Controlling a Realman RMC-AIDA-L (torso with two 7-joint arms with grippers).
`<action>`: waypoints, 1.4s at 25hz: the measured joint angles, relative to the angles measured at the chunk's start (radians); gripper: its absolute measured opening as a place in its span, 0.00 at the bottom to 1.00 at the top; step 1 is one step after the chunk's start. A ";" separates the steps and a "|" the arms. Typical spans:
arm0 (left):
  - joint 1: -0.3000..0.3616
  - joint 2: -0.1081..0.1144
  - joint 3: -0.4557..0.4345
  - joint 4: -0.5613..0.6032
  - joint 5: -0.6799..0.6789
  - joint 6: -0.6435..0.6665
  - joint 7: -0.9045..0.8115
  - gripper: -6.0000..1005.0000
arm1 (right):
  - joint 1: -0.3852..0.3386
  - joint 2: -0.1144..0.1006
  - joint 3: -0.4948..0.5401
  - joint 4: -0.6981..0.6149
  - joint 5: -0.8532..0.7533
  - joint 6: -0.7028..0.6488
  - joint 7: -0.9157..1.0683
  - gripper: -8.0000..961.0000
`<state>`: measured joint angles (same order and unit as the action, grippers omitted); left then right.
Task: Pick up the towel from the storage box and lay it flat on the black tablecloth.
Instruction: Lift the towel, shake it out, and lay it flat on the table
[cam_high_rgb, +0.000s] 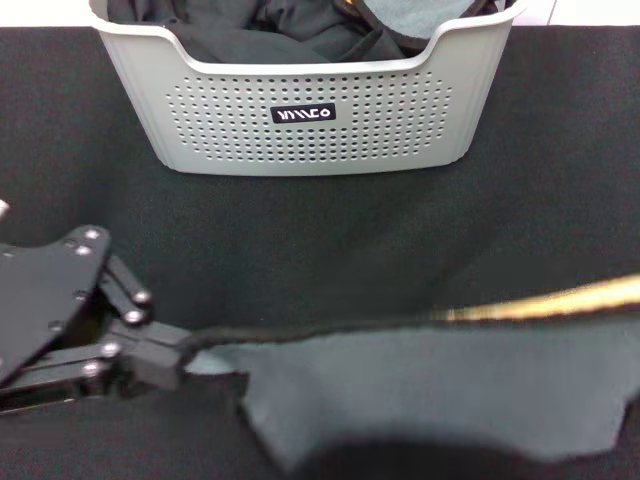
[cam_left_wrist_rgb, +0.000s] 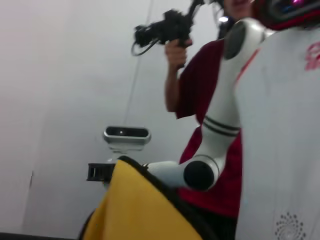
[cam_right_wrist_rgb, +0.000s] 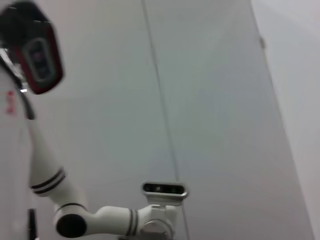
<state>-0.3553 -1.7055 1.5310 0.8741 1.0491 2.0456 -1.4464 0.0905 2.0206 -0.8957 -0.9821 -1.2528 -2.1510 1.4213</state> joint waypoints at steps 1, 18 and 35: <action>0.007 0.010 0.007 0.015 -0.015 0.000 -0.010 0.01 | -0.011 -0.001 -0.021 -0.020 0.020 0.000 0.002 0.11; -0.166 -0.138 -0.610 -0.274 0.792 -0.168 -0.138 0.01 | 0.256 -0.009 -0.186 0.299 -0.158 0.493 -0.085 0.13; -0.307 -0.141 -0.624 -0.280 0.986 -0.495 -0.294 0.01 | 0.462 -0.010 -0.190 0.399 -0.322 0.829 -0.005 0.14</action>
<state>-0.6620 -1.8467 0.9070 0.5941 2.0346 1.5501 -1.7401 0.5529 2.0107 -1.0861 -0.5830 -1.5753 -1.3225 1.4160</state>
